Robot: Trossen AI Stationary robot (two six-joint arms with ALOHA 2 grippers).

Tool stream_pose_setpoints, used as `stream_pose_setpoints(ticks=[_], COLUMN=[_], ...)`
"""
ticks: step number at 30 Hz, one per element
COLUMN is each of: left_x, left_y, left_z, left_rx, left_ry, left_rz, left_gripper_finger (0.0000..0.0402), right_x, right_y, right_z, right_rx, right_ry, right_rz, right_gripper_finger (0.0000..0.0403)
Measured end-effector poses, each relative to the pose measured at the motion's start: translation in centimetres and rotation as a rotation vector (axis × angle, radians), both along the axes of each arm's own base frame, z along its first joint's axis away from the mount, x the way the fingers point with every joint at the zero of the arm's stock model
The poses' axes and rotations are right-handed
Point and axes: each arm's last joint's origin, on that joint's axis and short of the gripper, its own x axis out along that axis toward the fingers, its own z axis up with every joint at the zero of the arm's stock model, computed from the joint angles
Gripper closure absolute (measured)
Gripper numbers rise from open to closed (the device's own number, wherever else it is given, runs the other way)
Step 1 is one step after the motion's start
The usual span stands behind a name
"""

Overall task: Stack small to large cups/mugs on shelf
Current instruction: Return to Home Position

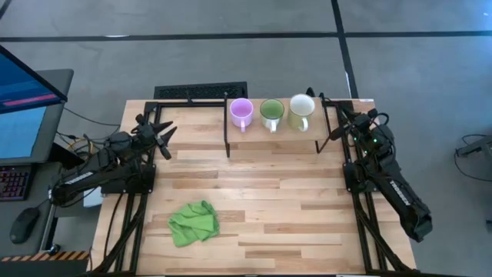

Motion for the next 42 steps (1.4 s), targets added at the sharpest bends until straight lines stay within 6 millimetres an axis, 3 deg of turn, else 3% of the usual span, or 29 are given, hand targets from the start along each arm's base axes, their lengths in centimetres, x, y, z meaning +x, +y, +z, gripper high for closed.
stream_pose_setpoints(ticks=[3, 7, 15, 26, 42], left_x=[0.3, 1.1, 1.7, 2.1, 2.2], left_y=[0.1, 0.5, 0.6, 0.7, 0.6], left_z=[-0.1, -1.9, -4.3, -6.2, -6.3], left_rx=[0.029, 0.106, 0.069, 0.036, 0.025], left_ry=[-0.039, -0.085, -0.037, -0.028, -0.031], left_rz=[-0.019, 0.006, -0.026, -0.069, -0.106], left_gripper_finger=[0.0291, 0.0291, 0.0291, 0.0291, 0.0291], right_x=[0.0, 0.0, 0.0, 0.0, 0.1], right_y=[-0.1, -0.1, -0.1, -0.1, -0.1], right_z=[-0.2, -0.2, -0.2, -0.6, -1.2], right_rx=[0.004, -0.002, -0.003, 0.048, 0.072], right_ry=[-0.005, -0.009, -0.007, -0.003, 0.042], right_rz=[0.002, 0.002, 0.001, 0.003, 0.001], right_gripper_finger=[0.03, 0.03, 0.03, 0.03, 0.03])
